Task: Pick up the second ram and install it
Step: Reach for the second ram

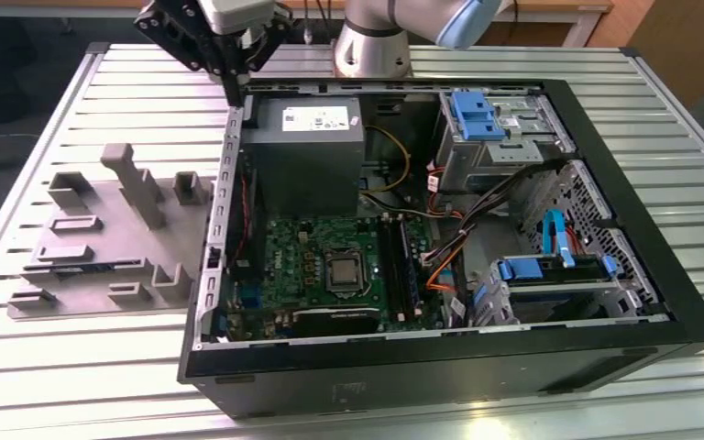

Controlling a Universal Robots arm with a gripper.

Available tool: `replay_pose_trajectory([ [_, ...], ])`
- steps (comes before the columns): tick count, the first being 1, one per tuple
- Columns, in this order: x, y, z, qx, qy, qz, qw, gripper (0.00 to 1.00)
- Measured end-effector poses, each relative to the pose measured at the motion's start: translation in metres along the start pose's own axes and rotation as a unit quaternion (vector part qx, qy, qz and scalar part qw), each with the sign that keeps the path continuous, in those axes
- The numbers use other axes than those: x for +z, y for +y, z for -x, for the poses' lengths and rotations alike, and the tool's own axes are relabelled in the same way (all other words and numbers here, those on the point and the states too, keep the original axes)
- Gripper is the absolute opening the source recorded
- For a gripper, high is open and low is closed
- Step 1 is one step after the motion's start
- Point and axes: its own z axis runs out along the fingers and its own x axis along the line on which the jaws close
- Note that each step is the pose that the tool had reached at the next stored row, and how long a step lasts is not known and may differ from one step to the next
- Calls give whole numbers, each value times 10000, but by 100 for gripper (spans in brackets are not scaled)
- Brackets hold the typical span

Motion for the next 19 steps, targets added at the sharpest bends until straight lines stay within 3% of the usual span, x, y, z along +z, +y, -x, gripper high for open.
replay_pose_trajectory([
  [5,33,-20,-182,0,-1,0,10000,11],
  [19,154,-128,-593,1,0,-1,10000,11],
])
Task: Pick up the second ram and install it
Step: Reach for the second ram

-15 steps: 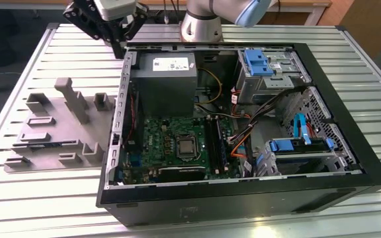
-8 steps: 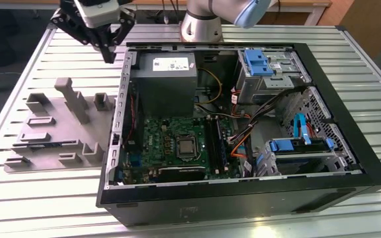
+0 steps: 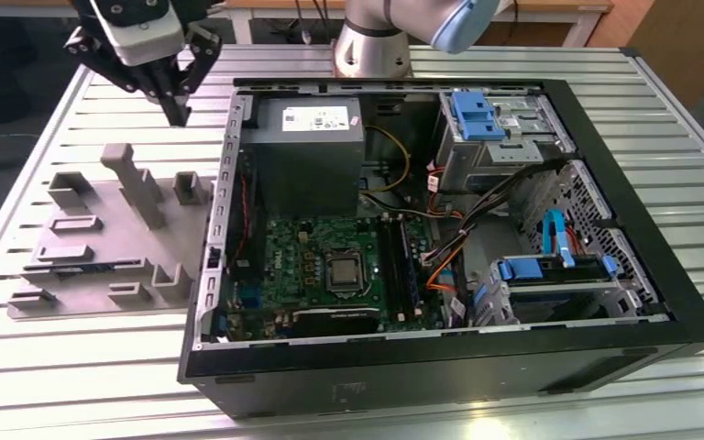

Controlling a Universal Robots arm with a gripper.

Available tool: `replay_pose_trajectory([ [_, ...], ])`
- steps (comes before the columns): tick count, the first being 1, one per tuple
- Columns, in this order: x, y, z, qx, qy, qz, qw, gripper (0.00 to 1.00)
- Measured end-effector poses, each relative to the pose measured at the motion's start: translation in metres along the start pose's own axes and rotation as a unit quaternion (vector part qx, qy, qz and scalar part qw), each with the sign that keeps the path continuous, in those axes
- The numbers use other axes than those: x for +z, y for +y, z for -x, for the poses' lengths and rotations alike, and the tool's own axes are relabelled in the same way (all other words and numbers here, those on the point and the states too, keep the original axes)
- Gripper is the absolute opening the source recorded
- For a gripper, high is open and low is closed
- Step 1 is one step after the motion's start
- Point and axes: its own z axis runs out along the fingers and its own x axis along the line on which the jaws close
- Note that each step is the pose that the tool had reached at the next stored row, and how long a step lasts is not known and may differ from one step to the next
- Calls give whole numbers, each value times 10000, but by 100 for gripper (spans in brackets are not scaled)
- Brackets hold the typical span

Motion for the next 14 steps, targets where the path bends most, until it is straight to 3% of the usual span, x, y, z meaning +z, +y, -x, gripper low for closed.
replay_pose_trajectory([
  [14,130,-237,-324,0,0,0,10000,11],
])
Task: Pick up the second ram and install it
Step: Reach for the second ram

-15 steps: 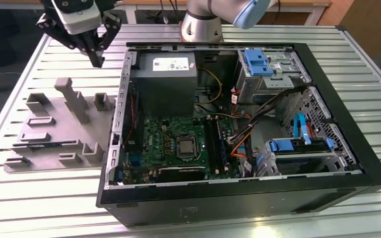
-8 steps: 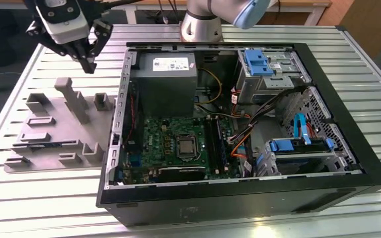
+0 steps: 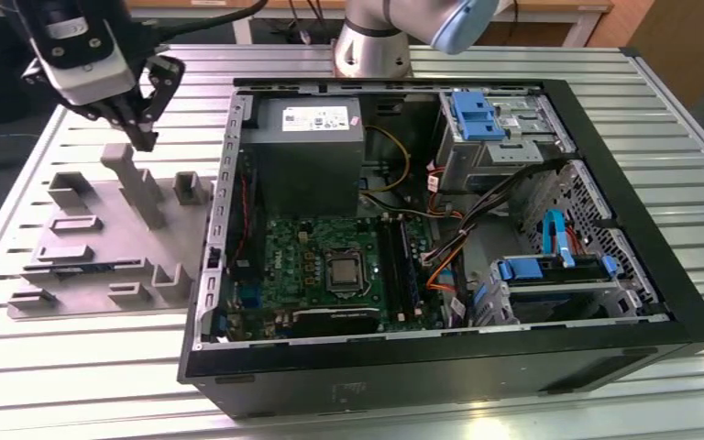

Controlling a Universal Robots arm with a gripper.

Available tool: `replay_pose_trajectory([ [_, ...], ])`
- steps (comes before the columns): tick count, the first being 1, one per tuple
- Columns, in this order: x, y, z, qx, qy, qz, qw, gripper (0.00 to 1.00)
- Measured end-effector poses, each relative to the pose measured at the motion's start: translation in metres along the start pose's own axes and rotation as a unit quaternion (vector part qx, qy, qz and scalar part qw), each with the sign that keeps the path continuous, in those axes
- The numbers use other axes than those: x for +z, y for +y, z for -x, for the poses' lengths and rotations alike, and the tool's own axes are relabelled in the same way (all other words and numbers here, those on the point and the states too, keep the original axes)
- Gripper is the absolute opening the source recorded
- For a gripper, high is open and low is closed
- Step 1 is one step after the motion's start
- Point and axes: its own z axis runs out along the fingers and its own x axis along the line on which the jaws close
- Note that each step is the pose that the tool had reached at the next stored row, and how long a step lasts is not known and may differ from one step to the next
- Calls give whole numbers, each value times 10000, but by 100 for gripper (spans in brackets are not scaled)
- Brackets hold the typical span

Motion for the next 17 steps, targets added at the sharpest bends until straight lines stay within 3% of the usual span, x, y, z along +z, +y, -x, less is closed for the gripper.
replay_pose_trajectory([
  [17,153,-175,-463,0,0,0,10000,11],
])
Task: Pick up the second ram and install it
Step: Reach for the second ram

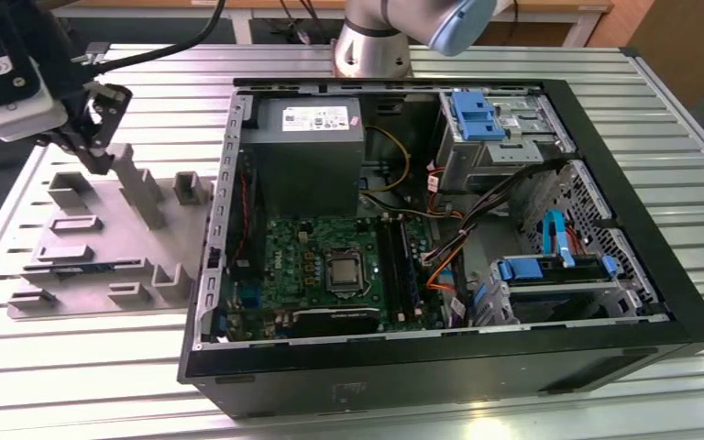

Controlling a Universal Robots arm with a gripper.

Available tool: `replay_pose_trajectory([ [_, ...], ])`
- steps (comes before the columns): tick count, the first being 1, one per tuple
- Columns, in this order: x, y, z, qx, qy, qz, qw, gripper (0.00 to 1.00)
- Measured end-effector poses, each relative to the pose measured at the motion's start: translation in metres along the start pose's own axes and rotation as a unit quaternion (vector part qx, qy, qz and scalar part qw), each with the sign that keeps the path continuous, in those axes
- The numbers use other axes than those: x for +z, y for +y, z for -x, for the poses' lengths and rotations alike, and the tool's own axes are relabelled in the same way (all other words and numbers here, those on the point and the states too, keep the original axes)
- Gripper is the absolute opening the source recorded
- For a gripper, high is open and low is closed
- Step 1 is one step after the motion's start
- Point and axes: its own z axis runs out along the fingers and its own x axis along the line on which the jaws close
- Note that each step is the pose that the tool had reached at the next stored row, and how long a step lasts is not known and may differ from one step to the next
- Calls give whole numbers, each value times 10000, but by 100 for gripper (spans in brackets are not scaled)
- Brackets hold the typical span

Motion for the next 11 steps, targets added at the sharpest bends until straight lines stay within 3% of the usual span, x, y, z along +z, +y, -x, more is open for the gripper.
replay_pose_trajectory([
  [11,98,-83,-256,0,0,0,10000,11],
])
